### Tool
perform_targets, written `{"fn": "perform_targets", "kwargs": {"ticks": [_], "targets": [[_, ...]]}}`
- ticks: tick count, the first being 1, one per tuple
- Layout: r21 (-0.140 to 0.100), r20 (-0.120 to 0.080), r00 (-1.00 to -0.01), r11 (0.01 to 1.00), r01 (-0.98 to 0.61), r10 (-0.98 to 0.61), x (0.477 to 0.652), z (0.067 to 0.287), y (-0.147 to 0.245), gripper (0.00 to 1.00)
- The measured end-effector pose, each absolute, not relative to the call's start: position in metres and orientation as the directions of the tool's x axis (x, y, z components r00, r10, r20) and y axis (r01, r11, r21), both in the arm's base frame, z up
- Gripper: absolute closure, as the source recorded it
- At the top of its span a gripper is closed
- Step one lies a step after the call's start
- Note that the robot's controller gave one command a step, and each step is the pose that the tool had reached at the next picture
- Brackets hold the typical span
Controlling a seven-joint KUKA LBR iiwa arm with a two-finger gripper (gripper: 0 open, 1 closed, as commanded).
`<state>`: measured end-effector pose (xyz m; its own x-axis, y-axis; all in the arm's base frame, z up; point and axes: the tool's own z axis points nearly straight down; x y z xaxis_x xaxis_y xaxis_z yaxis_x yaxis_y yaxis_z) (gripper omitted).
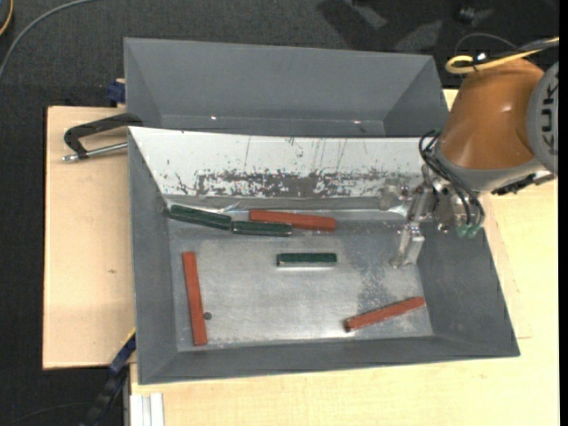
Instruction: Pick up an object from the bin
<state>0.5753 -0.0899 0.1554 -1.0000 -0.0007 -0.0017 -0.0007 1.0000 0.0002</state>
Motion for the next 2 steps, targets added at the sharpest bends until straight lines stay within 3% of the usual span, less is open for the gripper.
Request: {"fn": "perform_targets", "kwargs": {"ticks": [1,2], "targets": [[0.003,0.010,-1.000,1.000,0.010,0.010,0.508,0.087,-0.077,0.00],[0.002,0.002,-0.986,0.986,0.165,0.165,0.492,0.070,-0.068,0.00]]}}
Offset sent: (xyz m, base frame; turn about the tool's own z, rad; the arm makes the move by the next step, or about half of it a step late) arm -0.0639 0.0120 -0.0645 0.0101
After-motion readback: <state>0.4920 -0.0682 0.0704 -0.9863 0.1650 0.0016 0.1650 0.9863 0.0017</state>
